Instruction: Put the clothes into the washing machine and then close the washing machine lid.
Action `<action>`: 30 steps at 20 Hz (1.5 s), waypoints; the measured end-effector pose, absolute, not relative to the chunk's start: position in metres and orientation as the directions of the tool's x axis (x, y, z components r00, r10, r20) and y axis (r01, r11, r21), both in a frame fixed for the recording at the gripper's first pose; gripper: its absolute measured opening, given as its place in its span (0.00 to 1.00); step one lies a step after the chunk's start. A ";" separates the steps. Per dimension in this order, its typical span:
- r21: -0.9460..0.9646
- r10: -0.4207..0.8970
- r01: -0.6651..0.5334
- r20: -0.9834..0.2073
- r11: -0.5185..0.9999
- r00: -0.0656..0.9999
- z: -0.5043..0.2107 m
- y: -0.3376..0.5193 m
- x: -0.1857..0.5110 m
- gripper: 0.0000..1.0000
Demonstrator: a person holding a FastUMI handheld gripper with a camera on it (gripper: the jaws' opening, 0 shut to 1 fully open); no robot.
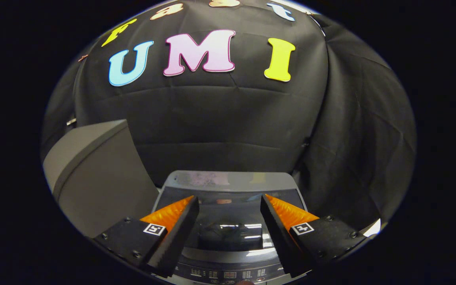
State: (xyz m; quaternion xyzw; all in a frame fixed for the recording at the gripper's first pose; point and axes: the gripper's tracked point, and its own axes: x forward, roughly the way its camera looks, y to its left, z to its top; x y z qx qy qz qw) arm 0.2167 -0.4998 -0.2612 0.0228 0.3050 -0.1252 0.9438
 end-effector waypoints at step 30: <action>0.051 -0.072 0.082 -0.169 0.995 0.983 -0.049 -0.292 0.186 0.99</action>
